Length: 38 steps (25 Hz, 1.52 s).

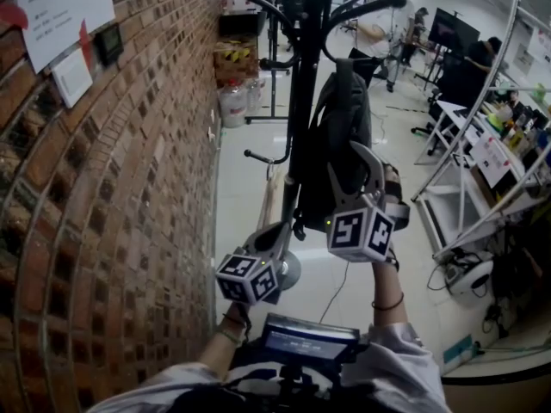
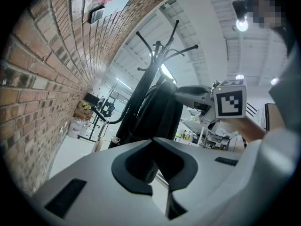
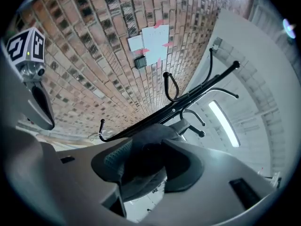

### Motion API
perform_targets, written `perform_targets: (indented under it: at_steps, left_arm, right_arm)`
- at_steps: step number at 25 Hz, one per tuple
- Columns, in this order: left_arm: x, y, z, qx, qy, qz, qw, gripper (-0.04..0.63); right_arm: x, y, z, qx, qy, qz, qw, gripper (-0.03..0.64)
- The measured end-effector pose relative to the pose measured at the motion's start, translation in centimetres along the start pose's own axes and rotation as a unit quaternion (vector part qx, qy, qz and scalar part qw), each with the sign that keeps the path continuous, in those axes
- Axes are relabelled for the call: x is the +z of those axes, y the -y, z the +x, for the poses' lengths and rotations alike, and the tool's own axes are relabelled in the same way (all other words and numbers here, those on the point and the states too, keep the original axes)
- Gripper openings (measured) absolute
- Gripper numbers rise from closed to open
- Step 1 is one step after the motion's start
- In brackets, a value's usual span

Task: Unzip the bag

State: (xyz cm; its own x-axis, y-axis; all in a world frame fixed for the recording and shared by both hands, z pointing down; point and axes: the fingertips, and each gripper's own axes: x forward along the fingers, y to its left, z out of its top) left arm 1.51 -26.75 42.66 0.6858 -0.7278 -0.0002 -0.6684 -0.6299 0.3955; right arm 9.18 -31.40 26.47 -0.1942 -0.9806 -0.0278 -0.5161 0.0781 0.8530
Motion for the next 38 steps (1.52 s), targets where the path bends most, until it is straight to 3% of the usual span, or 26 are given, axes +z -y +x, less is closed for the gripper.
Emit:
perform_targets:
  at_steps: [3, 12, 16, 23, 38]
  left_arm:
    - [-0.1, -0.3, 0.0, -0.001, 0.004, -0.002, 1.0, 0.006]
    - [0.1, -1.0, -0.1, 0.004, 0.005, -0.009, 0.9999, 0.006]
    - [-0.1, -0.6, 0.1, -0.006, 0.008, -0.01, 0.9999, 0.006]
    - [-0.2, -0.2, 0.1, -0.011, 0.007, -0.01, 0.9999, 0.006]
    - [-0.3, -0.4, -0.5, -0.01, 0.011, -0.014, 0.9998, 0.006]
  right_arm:
    - [0.0, 0.1, 0.0, -0.001, 0.005, -0.015, 1.0, 0.201]
    - [0.6, 0.5, -0.6, -0.015, 0.036, -0.061, 0.997, 0.108]
    - [2.0, 0.9, -2.0, -0.052, 0.073, -0.053, 0.995, 0.035]
    - [1.3, 2.2, -1.2, -0.045, 0.053, -0.033, 0.997, 0.034]
    - [1.0, 1.4, -1.9, -0.018, 0.047, -0.049, 0.998, 0.012]
